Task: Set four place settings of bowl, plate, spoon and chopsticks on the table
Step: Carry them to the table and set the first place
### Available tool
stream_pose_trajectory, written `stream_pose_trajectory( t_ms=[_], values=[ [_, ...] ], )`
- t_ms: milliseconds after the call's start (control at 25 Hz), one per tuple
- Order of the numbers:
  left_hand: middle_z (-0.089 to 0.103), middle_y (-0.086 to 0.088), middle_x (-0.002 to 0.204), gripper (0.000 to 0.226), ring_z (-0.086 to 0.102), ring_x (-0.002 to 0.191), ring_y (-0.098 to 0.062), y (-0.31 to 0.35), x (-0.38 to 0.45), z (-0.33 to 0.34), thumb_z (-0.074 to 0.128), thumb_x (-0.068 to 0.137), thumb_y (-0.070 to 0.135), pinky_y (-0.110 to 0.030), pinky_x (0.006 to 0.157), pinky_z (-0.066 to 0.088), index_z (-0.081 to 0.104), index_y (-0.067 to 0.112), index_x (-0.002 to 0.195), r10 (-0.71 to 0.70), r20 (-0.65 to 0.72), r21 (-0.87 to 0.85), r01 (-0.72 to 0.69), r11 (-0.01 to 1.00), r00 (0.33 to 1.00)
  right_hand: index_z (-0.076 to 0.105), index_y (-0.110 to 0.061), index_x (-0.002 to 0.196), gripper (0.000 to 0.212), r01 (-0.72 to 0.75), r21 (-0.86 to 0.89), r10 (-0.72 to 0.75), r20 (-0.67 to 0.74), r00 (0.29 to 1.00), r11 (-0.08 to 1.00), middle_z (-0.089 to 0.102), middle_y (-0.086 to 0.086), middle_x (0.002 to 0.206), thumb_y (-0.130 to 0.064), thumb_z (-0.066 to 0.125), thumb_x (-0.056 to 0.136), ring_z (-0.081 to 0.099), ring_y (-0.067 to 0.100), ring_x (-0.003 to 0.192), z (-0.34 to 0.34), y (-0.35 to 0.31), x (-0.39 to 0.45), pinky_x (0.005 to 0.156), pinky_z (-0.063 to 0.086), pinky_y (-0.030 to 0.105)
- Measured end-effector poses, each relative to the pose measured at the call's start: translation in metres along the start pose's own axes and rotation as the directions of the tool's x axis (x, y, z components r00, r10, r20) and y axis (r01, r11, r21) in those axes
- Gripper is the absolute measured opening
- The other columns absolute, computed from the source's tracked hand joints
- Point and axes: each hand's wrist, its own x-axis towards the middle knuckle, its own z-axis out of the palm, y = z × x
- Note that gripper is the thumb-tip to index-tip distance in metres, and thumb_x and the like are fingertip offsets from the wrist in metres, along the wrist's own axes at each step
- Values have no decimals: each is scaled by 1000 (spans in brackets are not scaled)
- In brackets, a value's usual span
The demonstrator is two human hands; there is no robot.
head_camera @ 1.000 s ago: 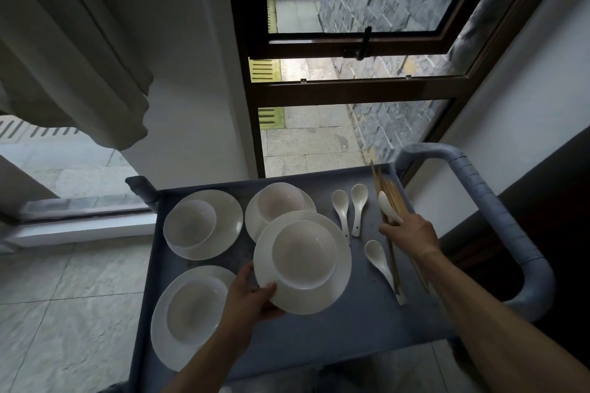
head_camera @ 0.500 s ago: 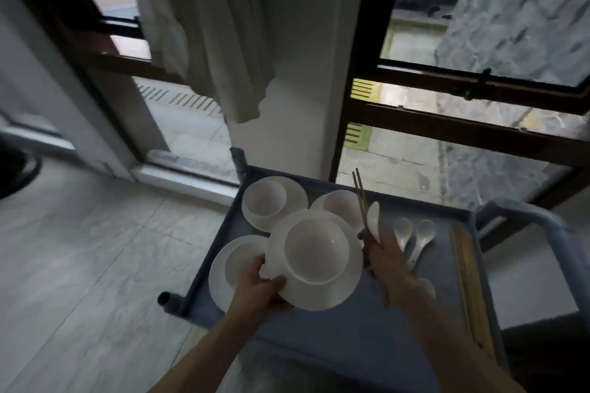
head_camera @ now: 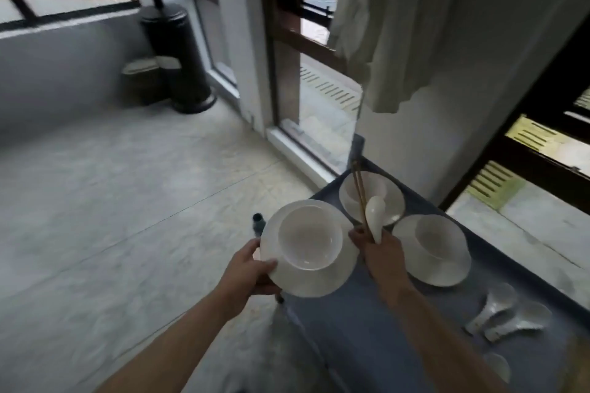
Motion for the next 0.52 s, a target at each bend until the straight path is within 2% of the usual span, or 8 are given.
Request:
stream_pose_trajectory(
  t_ms=[160, 280, 400, 520],
  values=[
    [69, -24, 105, 38, 72, 80, -38, -11, -37, -55, 59, 92, 1, -40, 63, 60, 57, 25, 121, 6, -149, -98, -21, 995, 989, 67, -19, 76, 10, 41, -77, -29, 162, 986, 996, 57, -8, 56, -19, 72, 84, 48, 12, 55, 63, -14, -11, 57, 38, 25],
    [70, -22, 104, 35, 72, 78, -37, -22, -64, -99, 56, 95, 5, -40, 63, 60, 57, 29, 120, 1, -257, -151, -41, 988, 966, 69, -20, 75, 9, 86, -106, -56, 264, 963, 991, 61, -6, 61, -20, 72, 84, 51, 12, 58, 113, -23, -28, 58, 41, 28],
    [70, -21, 106, 34, 72, 80, -38, -38, -94, -149, 53, 96, 6, -40, 64, 59, 59, 29, 119, -9, -343, -211, -68, 975, 939, 69, -16, 79, 6, 137, -141, -77, 368, 927, 981, 66, 0, 73, -19, 71, 84, 58, 16, 70, 173, -30, -52, 70, 49, 33],
    [69, -22, 108, 35, 72, 78, -38, -53, -128, -200, 52, 96, 4, -39, 63, 59, 59, 29, 119, -27, -441, -256, -97, 962, 897, 67, -16, 77, 9, 171, -153, -82, 462, 883, 973, 61, -1, 65, -20, 72, 83, 52, 17, 62, 236, -32, -83, 63, 43, 34]
  ],
)
